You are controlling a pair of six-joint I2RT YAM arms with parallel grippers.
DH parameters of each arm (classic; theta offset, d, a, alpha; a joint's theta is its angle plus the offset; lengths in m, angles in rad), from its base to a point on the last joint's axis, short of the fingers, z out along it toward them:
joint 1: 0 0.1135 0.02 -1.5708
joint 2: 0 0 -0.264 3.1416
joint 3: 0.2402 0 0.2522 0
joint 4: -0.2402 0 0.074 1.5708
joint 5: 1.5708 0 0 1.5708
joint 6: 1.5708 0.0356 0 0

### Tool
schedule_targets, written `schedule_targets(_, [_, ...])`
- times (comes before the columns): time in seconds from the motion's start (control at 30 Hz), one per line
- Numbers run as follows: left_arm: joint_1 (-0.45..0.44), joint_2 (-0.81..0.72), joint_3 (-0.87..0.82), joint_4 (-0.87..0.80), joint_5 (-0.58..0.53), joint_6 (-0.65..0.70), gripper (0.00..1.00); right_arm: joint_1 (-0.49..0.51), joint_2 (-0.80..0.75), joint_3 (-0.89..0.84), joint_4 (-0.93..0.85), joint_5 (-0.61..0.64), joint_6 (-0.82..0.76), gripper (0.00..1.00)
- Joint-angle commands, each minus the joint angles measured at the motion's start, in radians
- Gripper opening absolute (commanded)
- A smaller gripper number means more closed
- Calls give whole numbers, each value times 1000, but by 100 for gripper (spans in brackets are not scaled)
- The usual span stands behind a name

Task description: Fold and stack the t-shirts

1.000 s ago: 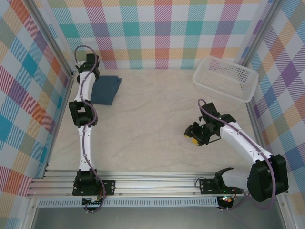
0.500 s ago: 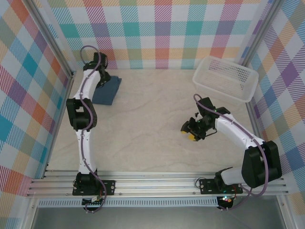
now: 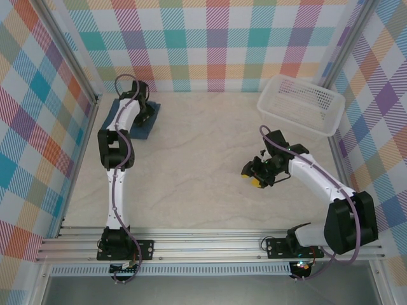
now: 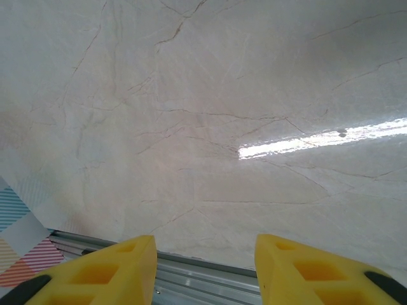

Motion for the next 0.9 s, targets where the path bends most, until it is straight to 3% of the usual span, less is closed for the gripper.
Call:
schedule_targets(0.0, [45,78,60,-24,25,-16,49,-6,-33,-12,-25,-4,12,45])
schedule_targets(0.47, [82,118,183,-19,82,-22,52,-5,-52,4,-60,0,2,45])
schedule_targets(0.7, [36,-72,185,-25,121,-25,72,-26,-125,41,-79,109,-34,51])
schedule_targets(0.77, [18,-162,161,-19,141,-32,80,-34,-151,74,-83,185,-53,59])
schedule_targets(0.8, [12,-224,113,-4,146,-47,86,-39,-161,87,-79,215,-63,95])
schedule_targets(0.83, [8,-286,47,29,159,-57,100,-45,-173,99,-75,249,-74,100])
schedule_targets(0.87, [6,-370,-47,87,176,-64,100,-51,-187,113,-72,296,-82,100])
